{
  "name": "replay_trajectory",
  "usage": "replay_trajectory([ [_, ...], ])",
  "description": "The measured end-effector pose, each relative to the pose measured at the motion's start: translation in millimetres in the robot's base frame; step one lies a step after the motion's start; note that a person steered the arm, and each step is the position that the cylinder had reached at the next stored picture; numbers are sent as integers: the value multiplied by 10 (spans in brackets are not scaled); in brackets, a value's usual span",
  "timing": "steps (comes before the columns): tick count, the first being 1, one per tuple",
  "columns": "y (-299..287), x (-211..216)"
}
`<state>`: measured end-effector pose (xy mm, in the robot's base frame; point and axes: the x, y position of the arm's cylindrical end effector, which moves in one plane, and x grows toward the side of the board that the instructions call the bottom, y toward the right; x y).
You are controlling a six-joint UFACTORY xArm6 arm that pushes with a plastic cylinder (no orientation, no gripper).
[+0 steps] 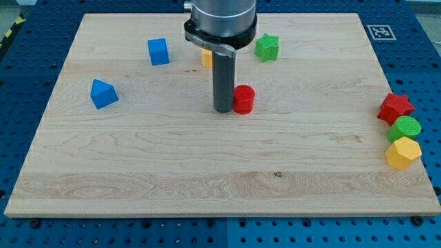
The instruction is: Move red circle closer to red star
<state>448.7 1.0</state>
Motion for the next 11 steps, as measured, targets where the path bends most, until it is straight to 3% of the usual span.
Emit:
replay_trajectory([
  [2,-104,62],
  [6,292,-75],
  [11,1401,-72],
])
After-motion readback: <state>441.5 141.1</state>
